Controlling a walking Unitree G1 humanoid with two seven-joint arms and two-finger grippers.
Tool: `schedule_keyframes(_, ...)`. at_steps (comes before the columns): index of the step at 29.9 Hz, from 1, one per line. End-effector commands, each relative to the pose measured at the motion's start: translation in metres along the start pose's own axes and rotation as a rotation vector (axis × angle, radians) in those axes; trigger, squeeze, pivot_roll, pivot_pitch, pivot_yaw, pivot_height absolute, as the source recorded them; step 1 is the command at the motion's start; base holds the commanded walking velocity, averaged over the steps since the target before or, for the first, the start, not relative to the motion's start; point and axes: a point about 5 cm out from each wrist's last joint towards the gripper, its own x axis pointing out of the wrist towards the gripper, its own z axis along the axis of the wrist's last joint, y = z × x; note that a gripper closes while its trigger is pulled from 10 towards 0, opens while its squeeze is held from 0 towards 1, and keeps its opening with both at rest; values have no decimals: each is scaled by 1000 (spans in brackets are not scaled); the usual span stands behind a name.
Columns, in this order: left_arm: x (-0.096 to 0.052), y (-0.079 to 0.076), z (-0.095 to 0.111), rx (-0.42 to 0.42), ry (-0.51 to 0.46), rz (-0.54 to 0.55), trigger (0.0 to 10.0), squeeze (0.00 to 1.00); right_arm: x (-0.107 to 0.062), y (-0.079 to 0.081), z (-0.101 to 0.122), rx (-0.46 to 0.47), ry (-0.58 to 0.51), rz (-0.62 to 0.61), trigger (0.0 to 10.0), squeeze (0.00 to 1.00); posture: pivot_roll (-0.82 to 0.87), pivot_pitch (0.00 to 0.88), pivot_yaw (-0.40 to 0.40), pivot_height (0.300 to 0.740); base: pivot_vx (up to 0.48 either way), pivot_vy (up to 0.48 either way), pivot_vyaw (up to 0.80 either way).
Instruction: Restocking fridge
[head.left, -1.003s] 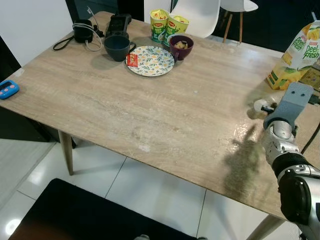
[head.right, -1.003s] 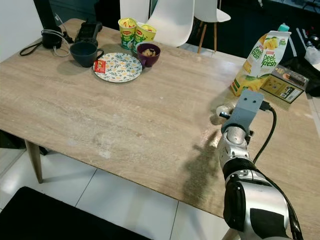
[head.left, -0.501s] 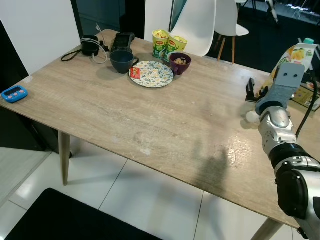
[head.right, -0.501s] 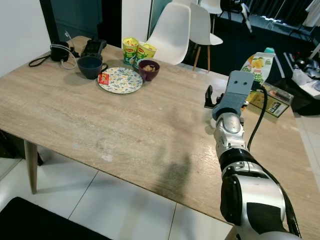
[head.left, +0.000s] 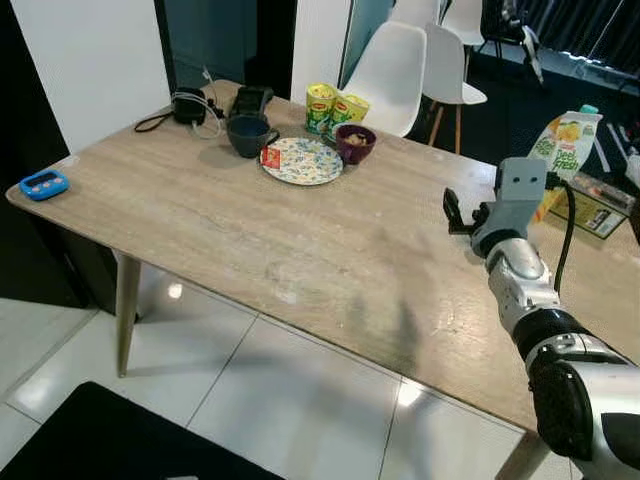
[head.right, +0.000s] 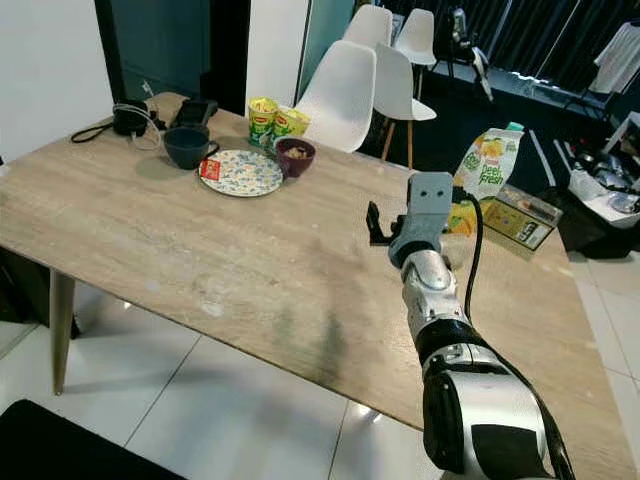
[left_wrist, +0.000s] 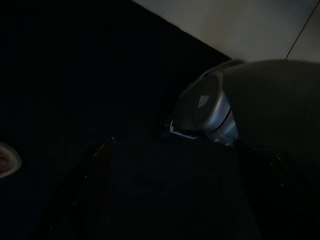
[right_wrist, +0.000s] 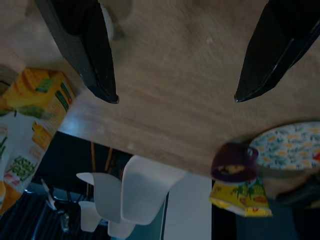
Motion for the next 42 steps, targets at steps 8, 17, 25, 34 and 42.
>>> schedule_keyframes(8,5,-8,8,-3,6,-38,10000,0,-6,-5,-10,-25,26,-1,10000,0,246,0,-165,740,0,-443,0)
schedule_keyframes(17,7,-9,16,-6,-7,-28,10000,0,-5,-2,-10,-34,27,9,10000,0,249,0,-166,740,0,-246,0)
schedule_keyframes(25,6,-10,11,-3,5,-35,10000,0,-5,7,-13,-70,43,46,10000,0,257,0,-174,740,0,0,0)
schedule_keyframes(34,6,-9,9,-6,7,-26,10000,0,-4,22,-18,-110,71,100,10000,0,267,0,-184,740,0,0,0)
schedule_keyframes(42,5,-5,12,-55,-26,5,10000,0,-6,39,-27,-142,116,150,10000,0,278,0,-201,740,0,0,0)
